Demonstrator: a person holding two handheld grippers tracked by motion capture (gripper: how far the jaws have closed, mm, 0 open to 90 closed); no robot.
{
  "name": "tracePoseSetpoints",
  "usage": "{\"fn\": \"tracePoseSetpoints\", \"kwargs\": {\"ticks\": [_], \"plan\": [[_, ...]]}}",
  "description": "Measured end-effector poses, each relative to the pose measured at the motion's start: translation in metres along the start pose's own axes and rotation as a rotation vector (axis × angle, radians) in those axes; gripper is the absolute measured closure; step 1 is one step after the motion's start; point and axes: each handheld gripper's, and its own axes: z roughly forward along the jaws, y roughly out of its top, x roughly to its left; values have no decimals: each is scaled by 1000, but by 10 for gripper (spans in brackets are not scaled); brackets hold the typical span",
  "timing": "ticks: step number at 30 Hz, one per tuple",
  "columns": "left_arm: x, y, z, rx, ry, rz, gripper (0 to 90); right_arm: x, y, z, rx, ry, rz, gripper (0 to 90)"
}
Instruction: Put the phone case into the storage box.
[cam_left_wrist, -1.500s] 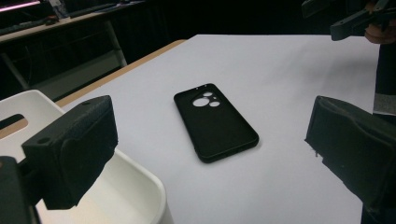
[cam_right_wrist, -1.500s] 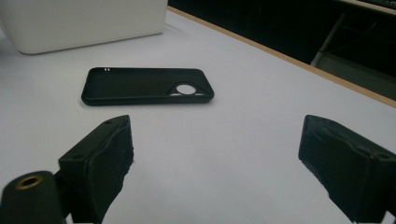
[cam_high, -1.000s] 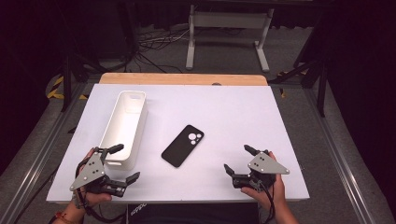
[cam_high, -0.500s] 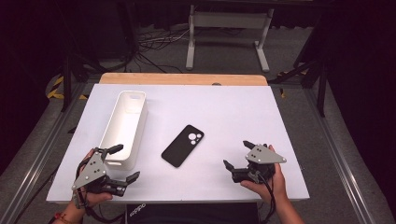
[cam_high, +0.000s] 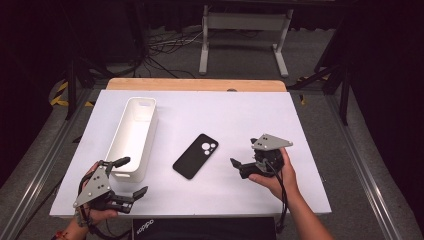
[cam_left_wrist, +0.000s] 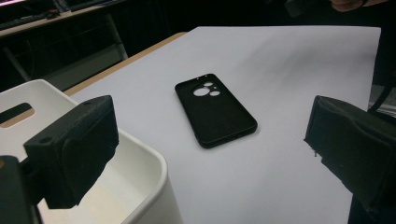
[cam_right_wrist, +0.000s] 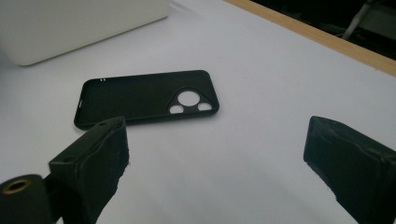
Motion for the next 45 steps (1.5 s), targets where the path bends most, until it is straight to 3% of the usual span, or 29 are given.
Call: {"fn": "tracePoseSetpoints", "kwargs": {"ticks": [7,11,20,25,35,45], "plan": [[0,-1,-3,12,10,-1,35,-2,22,24,65,27,3,78],[0,-2,-3,19,17,-9,35,-6,31,43,109,48,35,87],[-1,-2,-4,28,16,2,35,-11,40,81,225,53,81,79],[-2,-2,-3,27,8,-3,38,-13,41,102,271,18,90,80],[-3,-3,0,32,6,-11,43,-24,35,133,320,22,149,162],[-2,-3,2,55,1,4,46,-27,29,149,359,-13,173,367]]}}
